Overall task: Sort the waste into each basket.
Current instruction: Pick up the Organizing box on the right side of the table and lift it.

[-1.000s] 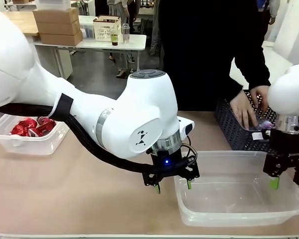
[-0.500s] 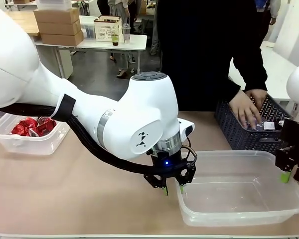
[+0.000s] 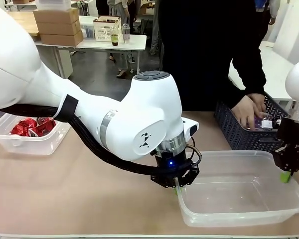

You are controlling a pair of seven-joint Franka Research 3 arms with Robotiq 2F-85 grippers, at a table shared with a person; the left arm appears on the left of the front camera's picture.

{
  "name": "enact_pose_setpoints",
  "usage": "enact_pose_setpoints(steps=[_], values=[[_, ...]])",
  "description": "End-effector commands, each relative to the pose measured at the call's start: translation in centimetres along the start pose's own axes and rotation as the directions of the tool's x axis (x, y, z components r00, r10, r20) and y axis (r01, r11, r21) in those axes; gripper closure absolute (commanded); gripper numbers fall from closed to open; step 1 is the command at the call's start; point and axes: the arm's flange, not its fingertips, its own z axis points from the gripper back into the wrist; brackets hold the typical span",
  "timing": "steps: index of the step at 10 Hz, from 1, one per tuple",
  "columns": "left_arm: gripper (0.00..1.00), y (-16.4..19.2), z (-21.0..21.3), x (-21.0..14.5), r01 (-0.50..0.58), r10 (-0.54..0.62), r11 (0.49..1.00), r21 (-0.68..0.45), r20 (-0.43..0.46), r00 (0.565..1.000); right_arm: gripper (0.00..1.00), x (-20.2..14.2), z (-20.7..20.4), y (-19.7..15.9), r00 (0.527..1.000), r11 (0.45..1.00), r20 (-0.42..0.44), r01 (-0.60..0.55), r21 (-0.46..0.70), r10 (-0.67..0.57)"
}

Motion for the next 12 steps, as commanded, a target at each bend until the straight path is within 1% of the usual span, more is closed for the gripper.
enact_pose_setpoints(steps=[1, 2, 4, 5, 6, 7, 8, 9, 10, 11, 12], values=[[1.0, 1.2, 0.1, -0.4, -0.009, 0.009, 1.0, 0.02, 0.004, 1.0, 1.0, -4.0, -4.5, -0.1, 0.999, 0.999, 0.017, 0.043, -0.005, -0.043], [1.0, 1.6, 1.0, -0.4, -0.002, 0.002, 1.0, 0.011, -0.002, 1.0, 1.0, -4.3, -3.9, 0.1, 0.997, 0.997, 0.019, 0.073, -0.01, -0.073], [1.0, 3.0, 4.1, -0.9, 0.001, -0.001, 1.0, -0.008, -0.011, 1.0, 1.0, -5.3, -0.9, 1.1, 0.993, 0.993, -0.022, 0.116, -0.034, -0.117], [1.0, 4.4, 6.5, -1.4, -0.004, 0.004, 1.0, 0.002, 0.003, 1.0, 1.0, -5.9, 1.9, 2.3, 0.995, 0.995, -0.046, 0.091, -0.025, -0.093], [1.0, 6.4, 9.5, -2.1, -0.004, 0.004, 1.0, 0.006, 0.008, 1.0, 1.0, -6.3, 5.2, 3.8, 0.995, 0.997, -0.068, 0.069, -0.041, -0.072], [1.0, 9.2, 13.0, -3.0, -0.028, 0.027, 0.999, 0.029, 0.057, 0.998, 1.0, -5.9, 9.3, 6.0, 0.996, 0.997, -0.072, 0.052, -0.054, -0.055], [1.0, 11.9, 15.5, -3.7, -0.066, 0.063, 0.997, 0.045, 0.064, 0.996, 1.0, -4.7, 12.4, 8.2, 0.998, 0.996, -0.047, 0.038, -0.077, -0.042], [1.0, 14.6, 17.8, -4.3, -0.096, 0.092, 0.995, 0.037, 0.08, 0.992, 1.0, -3.5, 14.7, 10.6, 1.0, 0.995, -0.022, -0.01, -0.096, 0.008], [1.0, 17.7, 20.3, -4.7, -0.136, 0.132, 0.99, 0.033, 0.089, 0.987, 1.0, -2.0, 16.5, 13.3, 0.997, 0.993, -0.019, -0.07, -0.096, 0.069], [1.0, 20.0, 22.0, -4.4, -0.175, 0.169, 0.983, 0.05, 0.11, 0.979, 1.0, -0.6, 17.3, 15.1, 0.997, 0.993, -0.022, -0.073, -0.088, 0.071], [1.0, 21.8, 23.1, -3.7, -0.164, 0.16, 0.986, 0.034, 0.093, 0.983, 1.0, 0.4, 17.2, 16.4, 0.995, 0.992, -0.053, -0.093, -0.084, 0.089]])
